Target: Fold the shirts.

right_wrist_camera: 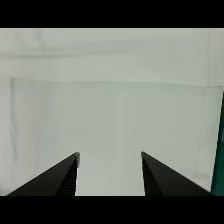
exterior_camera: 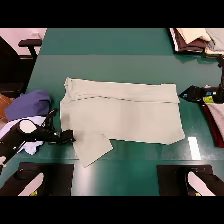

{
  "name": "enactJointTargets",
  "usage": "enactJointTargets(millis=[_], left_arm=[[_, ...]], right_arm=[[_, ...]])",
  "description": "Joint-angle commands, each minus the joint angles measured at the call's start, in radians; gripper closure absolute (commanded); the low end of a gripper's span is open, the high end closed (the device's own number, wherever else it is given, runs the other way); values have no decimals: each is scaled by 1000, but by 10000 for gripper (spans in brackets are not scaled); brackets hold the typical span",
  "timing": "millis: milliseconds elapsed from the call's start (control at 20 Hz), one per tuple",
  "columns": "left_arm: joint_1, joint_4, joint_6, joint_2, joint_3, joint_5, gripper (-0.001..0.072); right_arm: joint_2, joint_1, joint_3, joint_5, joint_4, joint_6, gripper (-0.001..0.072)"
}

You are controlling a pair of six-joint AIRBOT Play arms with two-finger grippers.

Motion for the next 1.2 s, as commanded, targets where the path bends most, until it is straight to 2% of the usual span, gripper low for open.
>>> enactJointTargets(millis=[0, 200, 250, 300, 350, 500, 650, 750, 800, 850, 900, 1000, 1050, 1150], left_arm=[[-25, -23, 9, 2, 25, -12, 681], [-25, 28, 12, 2, 143, -91, 681], [-25, 27, 22, 2, 166, -94, 681], [-25, 26, 28, 2, 187, -94, 681], [-25, 26, 28, 2, 200, -93, 681], [-25, 27, 35, 2, 210, -94, 681], [-25, 27, 35, 2, 210, -93, 681], [-25, 28, 35, 2, 210, -93, 680], [-25, 28, 35, 2, 210, -93, 680], [-25, 35, 36, 2, 210, -95, 680], [-25, 50, 42, 2, 210, -108, 681], [-25, 91, 53, 2, 211, -151, 681], [-25, 113, 53, 2, 217, -173, 682], [-25, 139, 52, 3, 237, -219, 682]], right_arm=[[3, -40, -18, 85, -43, 0, 259], [12, -192, -191, 265, -163, 0, 257], [21, -235, -250, 267, -166, 0, 241], [27, -281, -309, 264, -153, 1, 160], [28, -312, -358, 264, -137, 0, 146], [28, -349, -483, 224, -39, 0, 157], [28, -293, -549, 125, 31, 2, 162], [25, -222, -554, 70, 29, 6, 229], [16, -194, -548, 49, 28, 23, 230], [-2, -169, -537, 36, 27, 31, 267], [-22, -147, -524, 31, 26, 30, 380], [-60, -108, -492, 34, 19, 27, 547], [-72, -88, -474, 37, 0, 27, 690], [-69, -45, -434, 72, -59, 27, 694]])
